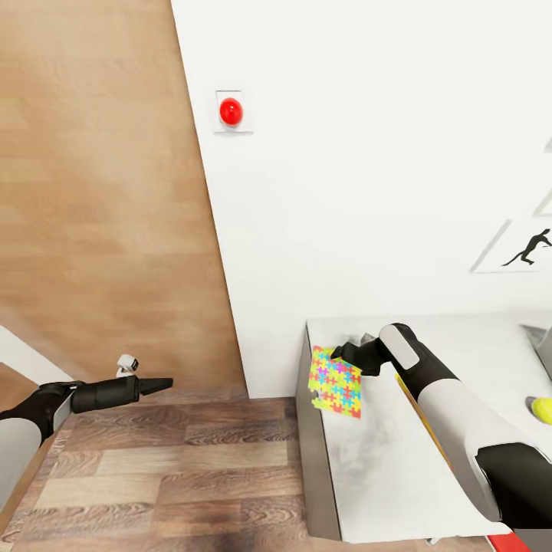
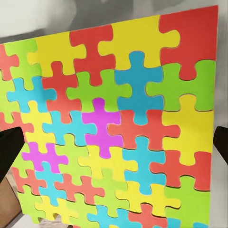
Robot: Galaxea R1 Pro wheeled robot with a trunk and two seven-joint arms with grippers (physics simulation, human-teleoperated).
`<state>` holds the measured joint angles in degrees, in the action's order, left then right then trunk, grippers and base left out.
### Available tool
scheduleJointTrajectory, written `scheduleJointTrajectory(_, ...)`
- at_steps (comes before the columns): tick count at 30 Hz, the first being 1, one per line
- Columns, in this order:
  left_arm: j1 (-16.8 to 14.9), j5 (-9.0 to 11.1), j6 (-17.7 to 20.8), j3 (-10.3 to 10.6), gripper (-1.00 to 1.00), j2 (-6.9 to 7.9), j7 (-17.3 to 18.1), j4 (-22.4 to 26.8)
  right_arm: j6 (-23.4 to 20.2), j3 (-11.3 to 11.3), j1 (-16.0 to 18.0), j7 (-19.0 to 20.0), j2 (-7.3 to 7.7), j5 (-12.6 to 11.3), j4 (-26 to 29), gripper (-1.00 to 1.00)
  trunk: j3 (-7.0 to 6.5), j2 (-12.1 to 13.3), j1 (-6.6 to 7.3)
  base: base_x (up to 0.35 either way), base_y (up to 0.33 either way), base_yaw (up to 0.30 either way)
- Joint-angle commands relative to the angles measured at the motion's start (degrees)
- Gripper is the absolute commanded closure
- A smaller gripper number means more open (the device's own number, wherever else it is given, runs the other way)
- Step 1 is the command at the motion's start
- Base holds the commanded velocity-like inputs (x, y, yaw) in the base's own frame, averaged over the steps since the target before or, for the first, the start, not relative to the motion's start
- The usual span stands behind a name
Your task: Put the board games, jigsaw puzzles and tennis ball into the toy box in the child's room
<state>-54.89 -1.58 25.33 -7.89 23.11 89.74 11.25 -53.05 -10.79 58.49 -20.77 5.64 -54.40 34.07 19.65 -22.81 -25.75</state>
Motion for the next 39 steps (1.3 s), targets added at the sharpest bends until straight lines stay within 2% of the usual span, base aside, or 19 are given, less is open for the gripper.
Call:
scheduleJointTrajectory(1,0.0,-0.2,0.6,-0.1,-1.00,0.00,0.3,0.0,-0.1,-0.4,0.0,-0.5,0.07,-0.6,0.1,-1.00,0.10,-0.1,-0.03,0.000,0.009,0.000)
scheduleJointTrajectory(25,0.0,-0.1,0.7,-0.1,-1.00,-0.13,0.3,0.0,-0.1,-0.4,0.0,-0.5,0.07,-0.6,0.1,-1.00,0.10,-0.1,-0.03,0.000,0.046,0.000)
scheduleJointTrajectory(31,0.0,-0.3,0.7,-0.1,-1.00,-2.41,0.3,0.0,-0.1,-0.4,0.0,-0.5,0.15,-0.6,0.2,-1.00,0.10,-0.1,-0.03,0.000,0.002,0.000)
scheduleJointTrajectory(36,0.0,-0.4,0.8,-0.1,-1.00,-5.51,0.0,0.0,-0.1,-0.4,0.0,-0.5,0.18,-0.6,0.9,-1.00,0.10,-0.1,-0.03,0.000,0.000,0.000)
scheduleJointTrajectory(39,0.0,-0.4,1.0,-0.2,-1.00,-7.25,-2.2,0.0,-0.1,-0.4,0.0,-0.5,0.31,-0.7,2.7,-1.00,0.09,-0.1,-0.03,0.000,0.000,0.000)
